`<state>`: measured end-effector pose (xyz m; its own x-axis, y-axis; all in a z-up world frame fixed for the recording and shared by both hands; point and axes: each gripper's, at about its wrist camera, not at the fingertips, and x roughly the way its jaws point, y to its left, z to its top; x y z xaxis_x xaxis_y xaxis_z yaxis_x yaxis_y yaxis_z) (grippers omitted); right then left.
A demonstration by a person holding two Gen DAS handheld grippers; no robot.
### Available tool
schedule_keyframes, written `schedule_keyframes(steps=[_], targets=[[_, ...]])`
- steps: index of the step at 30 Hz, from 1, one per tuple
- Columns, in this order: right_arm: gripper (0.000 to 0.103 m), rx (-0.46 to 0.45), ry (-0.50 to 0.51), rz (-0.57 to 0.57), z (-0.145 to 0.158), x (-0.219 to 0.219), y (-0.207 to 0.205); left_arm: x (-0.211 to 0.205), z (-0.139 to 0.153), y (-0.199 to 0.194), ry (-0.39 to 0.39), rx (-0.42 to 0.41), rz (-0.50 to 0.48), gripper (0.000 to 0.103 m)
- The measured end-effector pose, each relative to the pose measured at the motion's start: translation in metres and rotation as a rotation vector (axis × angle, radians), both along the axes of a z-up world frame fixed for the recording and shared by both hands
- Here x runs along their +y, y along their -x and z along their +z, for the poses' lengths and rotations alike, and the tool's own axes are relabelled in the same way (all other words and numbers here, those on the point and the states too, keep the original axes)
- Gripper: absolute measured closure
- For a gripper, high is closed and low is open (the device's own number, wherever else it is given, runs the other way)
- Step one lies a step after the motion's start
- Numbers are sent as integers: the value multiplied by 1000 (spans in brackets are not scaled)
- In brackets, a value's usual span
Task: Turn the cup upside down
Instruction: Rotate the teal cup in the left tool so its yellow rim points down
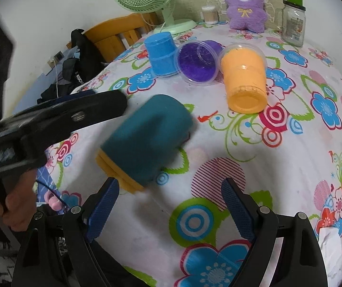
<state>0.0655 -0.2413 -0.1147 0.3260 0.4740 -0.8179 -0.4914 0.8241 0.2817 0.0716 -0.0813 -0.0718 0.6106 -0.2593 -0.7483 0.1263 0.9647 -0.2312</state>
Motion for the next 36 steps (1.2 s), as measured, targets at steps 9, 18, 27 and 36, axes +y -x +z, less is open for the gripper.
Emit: schedule_keyframes(steps=[9, 18, 27, 36], targets=[[14, 13, -12, -48, -4, -23, -9, -19, -23, -37, -8, 140, -49, 23], [14, 41, -20, -52, -13, -24, -14, -23, -34, -47, -93, 187, -77, 23], [14, 35, -6, -83, -9, -29, -16, -21, -41, -51, -104, 223, -83, 37], [14, 10, 61, -154, -8, -34, -21, -20, -39, -50, -102, 211, -85, 37]])
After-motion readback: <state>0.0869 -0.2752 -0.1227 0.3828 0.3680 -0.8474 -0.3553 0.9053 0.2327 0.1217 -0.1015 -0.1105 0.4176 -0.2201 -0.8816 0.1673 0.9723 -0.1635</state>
